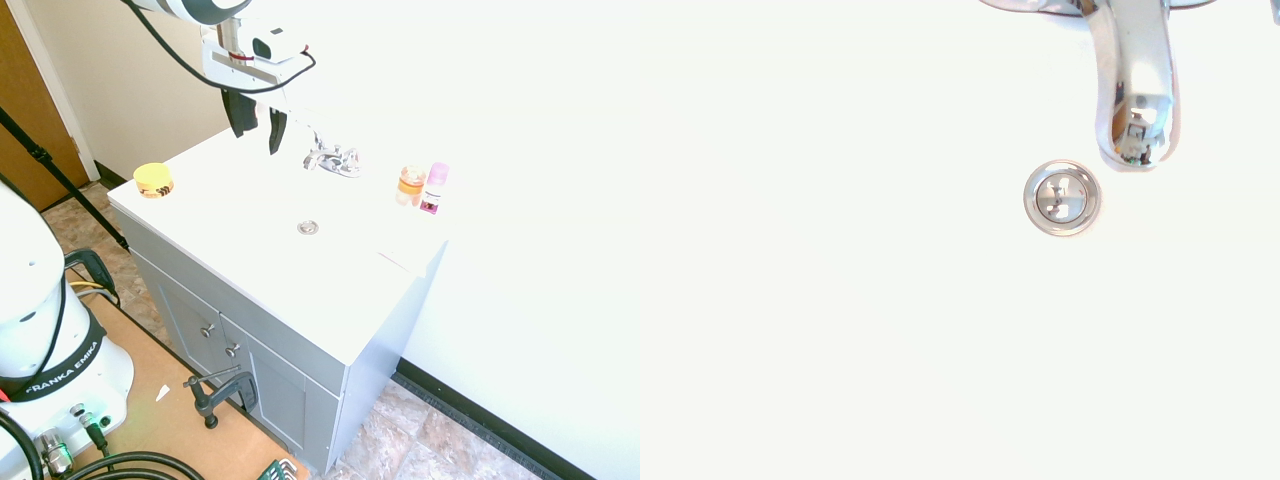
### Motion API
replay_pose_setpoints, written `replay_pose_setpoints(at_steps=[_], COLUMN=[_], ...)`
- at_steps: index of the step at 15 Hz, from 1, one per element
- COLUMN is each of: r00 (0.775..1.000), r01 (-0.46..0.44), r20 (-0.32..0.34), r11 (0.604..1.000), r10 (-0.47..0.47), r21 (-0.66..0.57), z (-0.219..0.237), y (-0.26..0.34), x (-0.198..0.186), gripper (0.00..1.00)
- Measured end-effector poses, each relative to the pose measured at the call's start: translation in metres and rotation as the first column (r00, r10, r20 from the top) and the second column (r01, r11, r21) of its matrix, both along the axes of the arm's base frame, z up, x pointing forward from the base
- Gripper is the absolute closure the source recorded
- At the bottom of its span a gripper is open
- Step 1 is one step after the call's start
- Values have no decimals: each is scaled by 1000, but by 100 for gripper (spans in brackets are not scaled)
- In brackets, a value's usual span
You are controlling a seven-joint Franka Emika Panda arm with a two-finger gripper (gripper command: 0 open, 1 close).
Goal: Turn off the cold water
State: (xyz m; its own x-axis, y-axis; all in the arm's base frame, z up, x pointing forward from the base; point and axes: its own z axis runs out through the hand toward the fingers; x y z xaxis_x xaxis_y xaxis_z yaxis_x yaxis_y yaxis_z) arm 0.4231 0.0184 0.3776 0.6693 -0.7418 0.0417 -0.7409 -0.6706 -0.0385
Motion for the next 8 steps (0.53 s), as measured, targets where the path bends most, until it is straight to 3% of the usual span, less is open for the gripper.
replay_pose_setpoints(at_steps=[2, 8], r00=[1000, 982], r01=[7, 93], r20=[7, 171], r11=[1000, 991], r10=[-7, -76], r21=[2, -93], z=[0, -4], y=[0, -26], x=[1, 40], gripper=[0, 0])
